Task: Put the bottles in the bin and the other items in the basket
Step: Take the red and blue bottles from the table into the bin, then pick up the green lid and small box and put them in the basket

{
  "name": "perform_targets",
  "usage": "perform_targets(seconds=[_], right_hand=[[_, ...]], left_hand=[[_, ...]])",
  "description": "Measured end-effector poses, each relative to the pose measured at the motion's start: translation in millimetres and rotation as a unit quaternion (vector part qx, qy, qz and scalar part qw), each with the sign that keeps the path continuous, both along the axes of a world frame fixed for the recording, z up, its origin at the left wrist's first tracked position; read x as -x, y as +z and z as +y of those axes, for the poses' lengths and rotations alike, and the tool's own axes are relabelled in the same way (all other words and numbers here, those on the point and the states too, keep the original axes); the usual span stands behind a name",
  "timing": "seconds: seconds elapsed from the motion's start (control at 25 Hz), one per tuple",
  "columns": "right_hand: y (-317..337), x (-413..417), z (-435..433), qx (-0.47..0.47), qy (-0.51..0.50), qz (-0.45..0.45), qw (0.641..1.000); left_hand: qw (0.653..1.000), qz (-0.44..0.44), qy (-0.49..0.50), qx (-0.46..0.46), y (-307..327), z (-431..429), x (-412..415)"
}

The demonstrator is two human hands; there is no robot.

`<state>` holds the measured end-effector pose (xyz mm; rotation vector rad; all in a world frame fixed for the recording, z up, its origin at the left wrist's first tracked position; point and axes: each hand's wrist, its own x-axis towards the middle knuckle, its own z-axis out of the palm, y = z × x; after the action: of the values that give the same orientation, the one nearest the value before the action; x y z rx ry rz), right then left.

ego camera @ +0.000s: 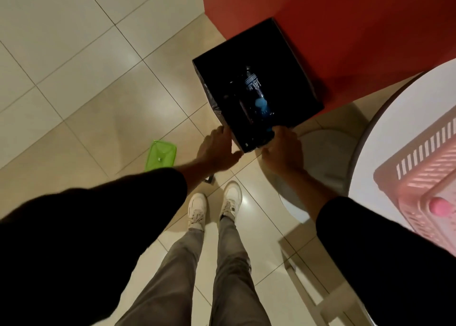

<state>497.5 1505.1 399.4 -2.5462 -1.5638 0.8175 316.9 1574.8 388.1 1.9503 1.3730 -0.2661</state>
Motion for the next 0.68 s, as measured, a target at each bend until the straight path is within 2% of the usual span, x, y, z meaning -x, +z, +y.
perform_targets(seconds=[0.2,0.36,0.68], right_hand=[[4,68,-66,0.066,0.049,0.003,0.997],[10,106,-107,0.1,0.074,0.012,0.992],[35,139,-147,0.116,0.021,-0.011,0.993]], left_hand=[[0.992,0.082,-0.096,0.008,4,-67,68],[0.989,0.086,-0.119,0.031,16,-102,99],[0.987,0.085,-0.138,0.019,40,-127,173]])
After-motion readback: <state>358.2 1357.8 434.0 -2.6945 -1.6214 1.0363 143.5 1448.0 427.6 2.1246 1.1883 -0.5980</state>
